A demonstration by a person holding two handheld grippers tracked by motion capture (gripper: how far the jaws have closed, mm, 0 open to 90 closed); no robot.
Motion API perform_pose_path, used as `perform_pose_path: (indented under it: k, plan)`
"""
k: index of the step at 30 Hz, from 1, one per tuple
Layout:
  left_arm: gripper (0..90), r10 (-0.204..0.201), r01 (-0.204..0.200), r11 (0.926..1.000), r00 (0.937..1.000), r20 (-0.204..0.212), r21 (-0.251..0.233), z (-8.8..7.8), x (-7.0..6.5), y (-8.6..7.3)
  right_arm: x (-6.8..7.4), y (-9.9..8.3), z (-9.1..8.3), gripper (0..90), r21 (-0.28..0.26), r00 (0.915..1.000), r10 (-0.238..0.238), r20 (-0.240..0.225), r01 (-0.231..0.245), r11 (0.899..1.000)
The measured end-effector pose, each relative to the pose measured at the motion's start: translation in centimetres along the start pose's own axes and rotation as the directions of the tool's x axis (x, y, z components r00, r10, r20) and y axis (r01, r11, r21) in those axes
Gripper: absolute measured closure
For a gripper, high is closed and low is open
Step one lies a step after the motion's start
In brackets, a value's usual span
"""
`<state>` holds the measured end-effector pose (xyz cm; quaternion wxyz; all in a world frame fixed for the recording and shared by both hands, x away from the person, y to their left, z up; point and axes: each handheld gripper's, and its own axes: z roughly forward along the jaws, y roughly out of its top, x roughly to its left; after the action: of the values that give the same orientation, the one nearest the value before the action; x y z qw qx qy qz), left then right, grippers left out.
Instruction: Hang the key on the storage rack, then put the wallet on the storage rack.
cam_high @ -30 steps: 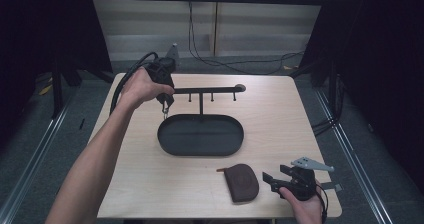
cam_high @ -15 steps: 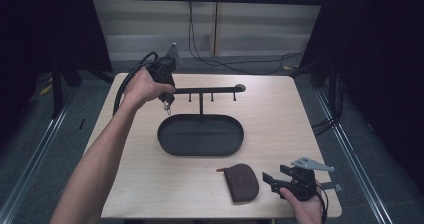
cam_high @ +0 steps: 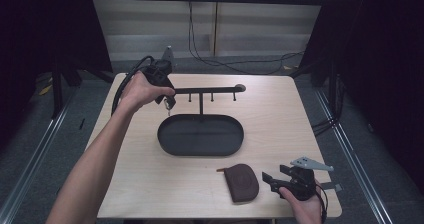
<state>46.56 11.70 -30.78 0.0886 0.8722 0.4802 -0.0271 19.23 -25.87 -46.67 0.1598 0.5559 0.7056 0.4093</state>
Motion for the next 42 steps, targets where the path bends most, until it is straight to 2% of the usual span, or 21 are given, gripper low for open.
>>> perform_pose_path:
  k: [4,6,8,11,20,22,24,30,31,32,35,40,42]
  plan:
    - [40.9,-0.007,0.007,0.9998,0.9997,0.022,-0.016,-0.3,0.5,-0.3,-0.1,0.1,0.1,23.5,0.006,1.0,0.005,-0.003,-0.005,1.0]
    - [40.3,-0.008,0.009,0.9996,0.9998,0.021,-0.025,-0.4,0.7,-0.6,-0.1,0.1,0.3,23.4,0.014,1.0,0.006,-0.002,-0.006,1.0]
    - [34.8,-0.014,0.014,0.9993,0.9998,0.014,-0.035,-0.6,0.8,-1.0,-0.1,0.1,0.3,23.4,0.016,1.0,-0.001,-0.001,0.001,1.0]
    - [32.3,-0.017,0.018,0.9979,0.9995,0.028,-0.063,-0.9,1.1,-1.7,-0.1,0.1,0.3,23.4,0.018,1.0,0.005,-0.001,-0.005,1.0]
    - [23.6,0.021,-0.014,0.9945,0.9974,0.069,-0.104,-0.6,2.0,-3.9,0.0,0.0,0.2,23.4,0.018,1.0,0.001,0.001,-0.001,1.0]
    - [22.7,0.018,-0.009,0.9933,0.9968,0.078,-0.115,-0.5,2.2,-4.4,0.0,0.0,0.2,23.4,0.018,1.0,0.002,0.003,-0.002,1.0]
    - [22.4,0.044,-0.036,0.9915,0.997,0.064,-0.125,-0.3,2.3,-4.9,0.0,0.0,0.2,23.3,0.02,1.0,0.004,0.005,-0.004,1.0]
    - [21.0,0.072,-0.061,0.9862,0.9948,0.072,-0.154,0.2,2.2,-6.5,0.1,0.1,0.4,23.1,0.019,1.0,0.004,0.008,-0.004,1.0]
    - [19.9,0.081,-0.067,0.9848,0.9931,0.085,-0.16,0.4,2.4,-6.9,0.1,0.1,0.4,23.1,0.02,1.0,0.003,0.008,-0.003,1.0]
    - [19.5,0.073,-0.056,0.9855,0.9924,0.099,-0.16,0.7,2.7,-7.2,0.1,0.1,0.5,23.1,0.022,1.0,0.003,0.007,-0.003,1.0]
    - [20.4,0.079,-0.059,0.9838,0.9906,0.112,-0.169,1.1,3.3,-8.0,0.2,0.1,0.5,23.0,0.028,1.0,0.0,0.01,0.0,1.0]
    - [19.6,0.107,-0.068,0.9685,0.9819,0.156,-0.24,1.4,3.9,-9.9,0.1,0.1,0.4,22.9,0.017,0.9999,0.012,0.007,-0.012,1.0]
    - [19.6,0.11,-0.067,0.962,0.9822,0.152,-0.265,1.5,4.1,-10.7,0.1,0.1,0.4,22.9,0.019,0.9999,0.008,0.009,-0.008,1.0]
